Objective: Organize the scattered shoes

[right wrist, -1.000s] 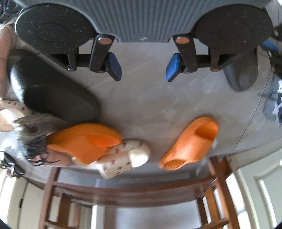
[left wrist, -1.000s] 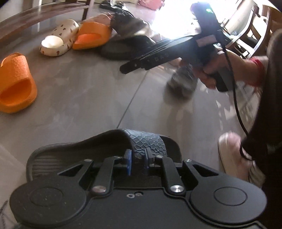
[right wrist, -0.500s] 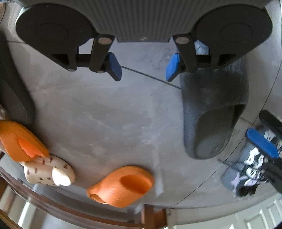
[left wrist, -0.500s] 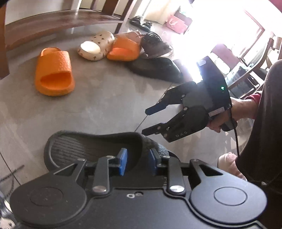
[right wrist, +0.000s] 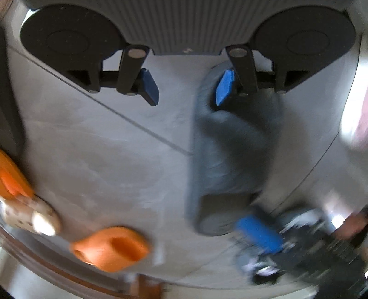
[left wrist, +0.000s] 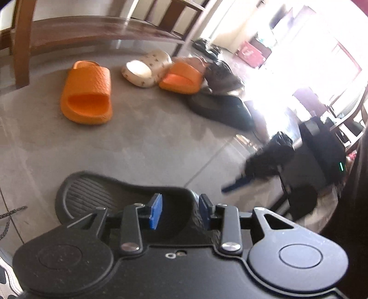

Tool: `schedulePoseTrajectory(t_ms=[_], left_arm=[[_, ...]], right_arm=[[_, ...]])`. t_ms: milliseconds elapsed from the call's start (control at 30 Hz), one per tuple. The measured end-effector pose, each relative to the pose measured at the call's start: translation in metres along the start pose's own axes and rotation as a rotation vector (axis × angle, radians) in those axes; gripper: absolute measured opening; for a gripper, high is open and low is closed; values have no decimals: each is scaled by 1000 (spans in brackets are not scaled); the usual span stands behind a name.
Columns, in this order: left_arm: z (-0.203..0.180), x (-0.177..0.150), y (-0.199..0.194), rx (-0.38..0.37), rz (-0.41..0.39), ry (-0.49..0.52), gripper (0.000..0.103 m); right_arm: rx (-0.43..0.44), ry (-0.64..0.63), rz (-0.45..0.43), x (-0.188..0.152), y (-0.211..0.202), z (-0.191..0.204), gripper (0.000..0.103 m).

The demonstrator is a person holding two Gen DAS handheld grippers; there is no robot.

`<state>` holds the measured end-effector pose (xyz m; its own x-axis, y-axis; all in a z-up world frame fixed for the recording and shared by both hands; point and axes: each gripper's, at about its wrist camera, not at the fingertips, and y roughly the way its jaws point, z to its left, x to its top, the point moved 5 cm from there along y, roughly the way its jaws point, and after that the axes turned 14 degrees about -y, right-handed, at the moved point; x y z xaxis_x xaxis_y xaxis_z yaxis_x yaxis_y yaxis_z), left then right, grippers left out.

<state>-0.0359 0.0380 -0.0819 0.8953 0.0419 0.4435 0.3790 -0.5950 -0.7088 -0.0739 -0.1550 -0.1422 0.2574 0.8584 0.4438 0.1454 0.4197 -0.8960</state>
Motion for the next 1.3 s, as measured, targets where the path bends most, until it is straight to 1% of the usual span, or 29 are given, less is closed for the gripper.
schedulePoseTrajectory(t_ms=[33,100,133,200,233,367,500,533,567,600,667,700,733,767,800,933,1000,1033,1067,1133,1200,1233,1300], left_arm=[[0,1,-1,3,-7,-4,34],[1,4,-4,12,-31,-15,35],[0,7,-8,18,-55,-21,35],[2,10,-14,22,-81,-31,36],[3,11,-19,26,-102,-39,37],[8,17,-35,37,-166,-70,38],[11,18,-43,44,-205,-94,38],[13,19,-44,43,-211,-106,38],[14,20,-44,44,-213,-110,38],[15,21,-44,49,-222,-116,38],[18,25,-44,61,-239,-130,38],[19,27,-44,67,-248,-136,39],[20,31,-44,75,-261,-138,42],[21,34,-44,83,-273,-140,47],[22,38,-43,91,-285,-142,53],[24,60,-37,94,-323,-147,53],[25,72,-29,86,-340,-162,52],[26,75,-26,79,-341,-170,52],[26,85,-16,68,-346,-194,52],[21,94,-1,76,-336,-199,52],[10,100,16,94,-306,-169,53],[-1,103,30,108,-274,-118,53],[-27,110,53,132,-215,4,53]], right_arm=[[5,-40,-3,2,3,6,59],[13,-66,-15,8,12,11,57],[17,-78,-22,12,16,13,50],[33,-86,-35,21,22,17,46],[36,-101,-52,29,25,21,41],[68,-101,-109,55,35,30,39],[50,-77,-130,78,48,28,39],[39,-80,-140,87,52,26,40],[45,-73,-149,92,55,25,41],[60,-61,-160,95,55,24,41],[162,9,-216,102,55,21,41],[189,24,-226,101,54,21,41],[221,32,-243,100,52,22,41],[223,27,-249,97,49,22,41],[210,23,-242,92,46,21,41],[181,85,-215,74,38,5,41],[114,157,-196,61,30,-17,41],[88,176,-196,58,26,-24,41],[63,194,-196,55,22,-31,41],[5,222,-199,49,15,-44,41],[-71,257,-203,41,3,-62,42],[-136,295,-202,33,-5,-75,44],[-198,329,-194,23,-12,-87,44]])
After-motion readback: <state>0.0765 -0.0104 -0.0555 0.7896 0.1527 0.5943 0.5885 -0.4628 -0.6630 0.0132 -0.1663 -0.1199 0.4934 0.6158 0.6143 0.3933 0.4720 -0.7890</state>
